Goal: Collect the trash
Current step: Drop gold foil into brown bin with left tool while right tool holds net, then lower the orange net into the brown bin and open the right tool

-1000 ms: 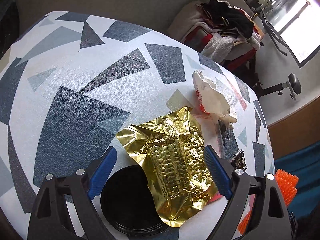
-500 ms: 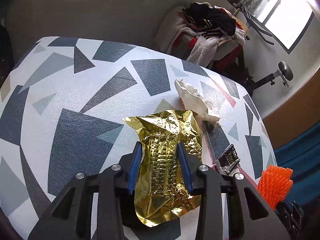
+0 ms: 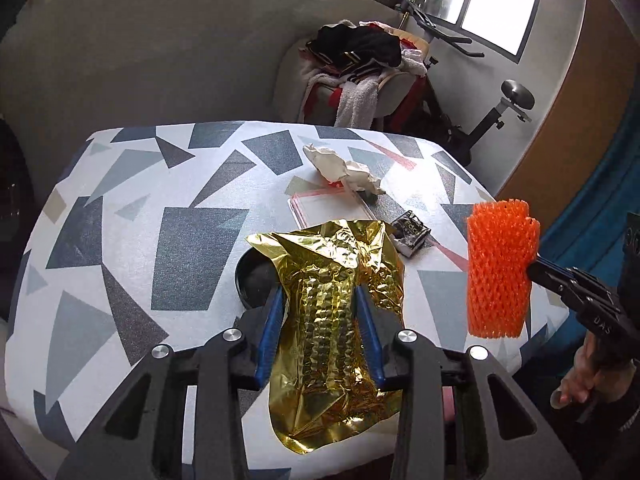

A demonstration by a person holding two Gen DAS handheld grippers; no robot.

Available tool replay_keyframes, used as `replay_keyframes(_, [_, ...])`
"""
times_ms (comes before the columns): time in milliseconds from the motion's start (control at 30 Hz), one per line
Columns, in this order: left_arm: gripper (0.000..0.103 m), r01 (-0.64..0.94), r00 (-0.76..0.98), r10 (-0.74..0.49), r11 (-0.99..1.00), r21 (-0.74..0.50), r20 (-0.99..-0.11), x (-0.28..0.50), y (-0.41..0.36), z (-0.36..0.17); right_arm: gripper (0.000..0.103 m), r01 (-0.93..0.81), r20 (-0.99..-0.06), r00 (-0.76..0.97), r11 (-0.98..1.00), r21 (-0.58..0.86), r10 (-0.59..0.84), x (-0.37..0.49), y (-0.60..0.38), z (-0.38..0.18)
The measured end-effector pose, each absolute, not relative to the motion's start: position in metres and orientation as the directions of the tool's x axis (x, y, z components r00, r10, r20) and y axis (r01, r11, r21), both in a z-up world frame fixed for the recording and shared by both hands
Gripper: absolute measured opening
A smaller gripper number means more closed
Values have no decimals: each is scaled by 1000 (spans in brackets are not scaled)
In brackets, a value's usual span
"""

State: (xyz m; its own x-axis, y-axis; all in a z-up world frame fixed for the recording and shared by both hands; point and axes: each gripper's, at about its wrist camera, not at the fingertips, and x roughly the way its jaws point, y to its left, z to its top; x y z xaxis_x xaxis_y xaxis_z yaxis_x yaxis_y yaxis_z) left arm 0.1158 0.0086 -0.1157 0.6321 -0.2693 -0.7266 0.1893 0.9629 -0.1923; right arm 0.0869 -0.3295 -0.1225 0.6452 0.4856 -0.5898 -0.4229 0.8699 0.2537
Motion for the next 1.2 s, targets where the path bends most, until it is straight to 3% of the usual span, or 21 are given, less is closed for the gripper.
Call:
replay_keyframes(200, [36,224,639,-270,961,-161,-720,45,1,-129,11,-452,-584,644,862,229,493,68,-325,-115])
replay_keyframes(567, [40,285,551,-268,950,-123,-790,-25,-27,-173,11,-483,-593,628,850,212,505,41,-318,-115])
replay_keyframes(667, [46,279,535,-279,949,-145,-798,-28,-29,-177,11,-489,-598,620,846,212,508,37,-316,-117])
replay_keyframes(733, [61,278,541,-283,949,-149,-792,-29,-30,-175,11,-494,-601,615,844,211,510,34,-314,-117])
replay_keyframes(933, [86,212,615,-241,968,-137,-751,-30,-15,-153,11,-519,-624,578,827,216,526,22,-308,-125])
replay_keyframes(1033, [92,168,638,-222,975,-148,-738,-26,0,-143,11,-538,-645,540,811,230,541,14,-301,-134])
replay_keyframes(1200, [94,104,667,-172,985,-139,-725,-21,22,-130,11,-579,-691,450,774,256,566,-3,-285,-154])
